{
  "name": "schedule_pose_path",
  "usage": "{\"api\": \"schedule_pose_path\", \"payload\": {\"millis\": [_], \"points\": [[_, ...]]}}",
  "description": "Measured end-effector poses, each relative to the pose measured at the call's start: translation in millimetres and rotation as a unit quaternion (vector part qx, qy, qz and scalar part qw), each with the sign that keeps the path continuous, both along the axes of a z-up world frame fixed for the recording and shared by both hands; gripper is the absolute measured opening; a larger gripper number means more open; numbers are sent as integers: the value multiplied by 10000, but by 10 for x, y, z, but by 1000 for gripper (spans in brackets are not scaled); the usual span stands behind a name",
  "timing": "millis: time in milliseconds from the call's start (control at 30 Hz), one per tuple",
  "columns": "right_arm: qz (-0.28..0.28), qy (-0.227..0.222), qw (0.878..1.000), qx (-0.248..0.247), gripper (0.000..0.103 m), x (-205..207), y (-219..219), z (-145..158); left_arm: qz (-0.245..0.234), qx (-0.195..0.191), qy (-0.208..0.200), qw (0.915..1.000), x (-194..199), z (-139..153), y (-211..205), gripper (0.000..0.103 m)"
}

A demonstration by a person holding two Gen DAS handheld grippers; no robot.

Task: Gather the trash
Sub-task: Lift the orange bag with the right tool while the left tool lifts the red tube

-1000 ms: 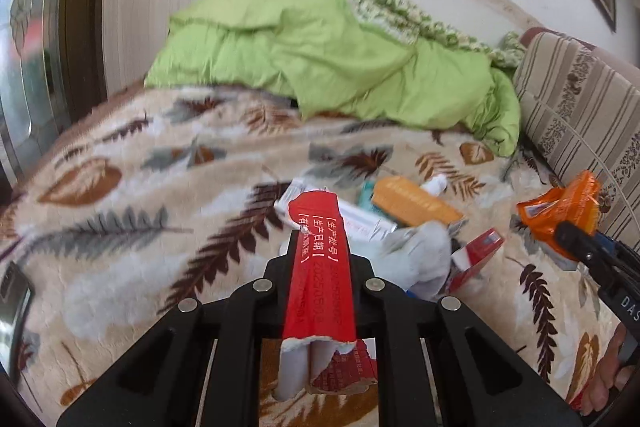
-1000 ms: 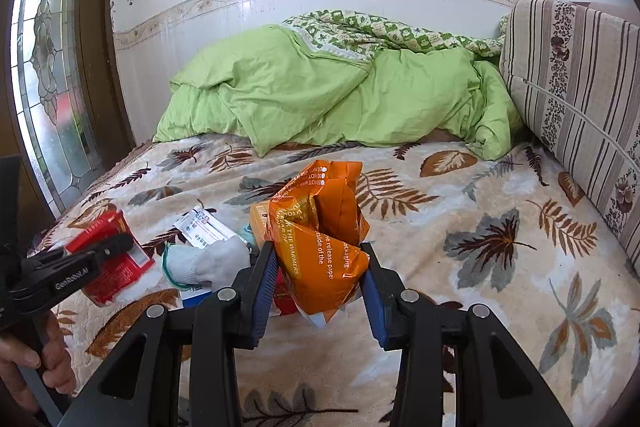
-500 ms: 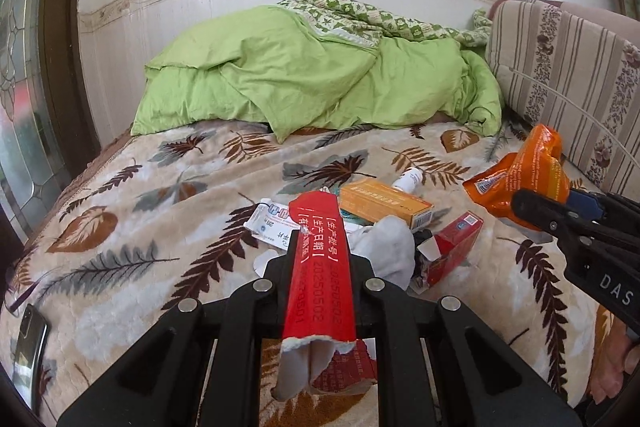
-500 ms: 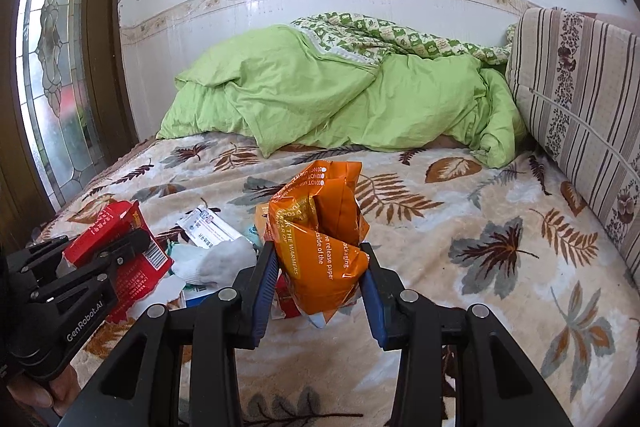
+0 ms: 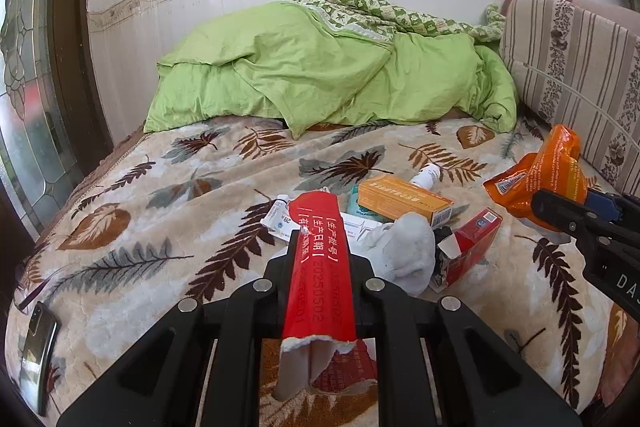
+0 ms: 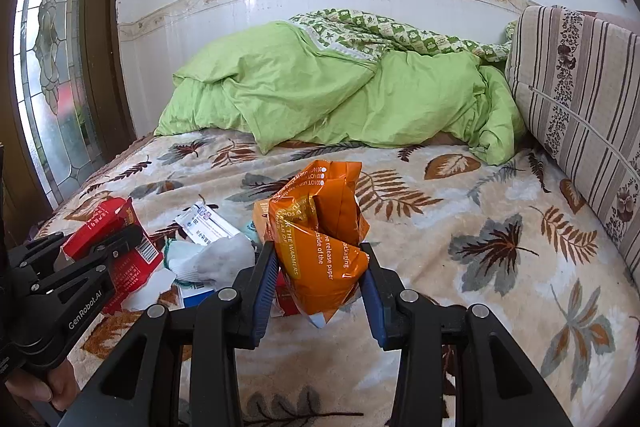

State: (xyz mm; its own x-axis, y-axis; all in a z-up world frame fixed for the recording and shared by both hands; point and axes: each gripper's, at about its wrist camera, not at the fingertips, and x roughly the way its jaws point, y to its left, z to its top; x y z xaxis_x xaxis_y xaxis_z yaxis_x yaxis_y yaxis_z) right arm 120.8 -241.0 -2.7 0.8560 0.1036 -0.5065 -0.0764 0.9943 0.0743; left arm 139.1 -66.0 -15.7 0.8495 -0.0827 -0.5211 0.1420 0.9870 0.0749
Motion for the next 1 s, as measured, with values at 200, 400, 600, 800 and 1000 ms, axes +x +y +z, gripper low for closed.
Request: {"api": "schedule_pose_path", "payload": {"millis": [200,400,600,800,1000], "points": [[-4,18,10000,19,42,8,-17,-6,6,-9,5,10000,-8,3,-7,13],[-5,38,9999,110,42,12,-10,-4,-4,16,-5,10000,-21,0,-8,13],[-22,31,9999,111,42,-7,-1,1,-1,33,-9,10000,-35,-3,-23,13],[-99,41,9998,140,42,-46,-13,6,-14,39,-10,10000,-48,-7,-23,13],[-166,21,9996,242,42,-105,-32,45,-6,67,-26,10000,-61,-9,-29,13]]}}
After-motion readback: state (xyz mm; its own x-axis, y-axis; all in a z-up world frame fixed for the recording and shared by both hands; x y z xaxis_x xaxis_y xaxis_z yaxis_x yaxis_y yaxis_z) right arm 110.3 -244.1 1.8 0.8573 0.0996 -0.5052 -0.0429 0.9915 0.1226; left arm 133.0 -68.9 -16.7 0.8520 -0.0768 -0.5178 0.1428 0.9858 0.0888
